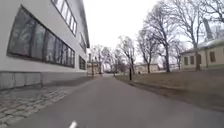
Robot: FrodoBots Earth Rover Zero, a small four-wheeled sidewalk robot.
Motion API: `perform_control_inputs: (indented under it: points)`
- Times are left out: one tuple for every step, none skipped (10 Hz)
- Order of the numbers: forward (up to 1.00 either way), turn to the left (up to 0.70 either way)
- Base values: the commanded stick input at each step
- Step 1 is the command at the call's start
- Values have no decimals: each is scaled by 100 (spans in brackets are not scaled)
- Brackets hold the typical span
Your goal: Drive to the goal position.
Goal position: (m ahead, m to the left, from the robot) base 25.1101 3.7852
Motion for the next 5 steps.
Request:
perform_control_inputs:
  points:
    - [100, 1]
    - [100, 1]
    - [100, 1]
    - [100, 1]
    - [100, 1]
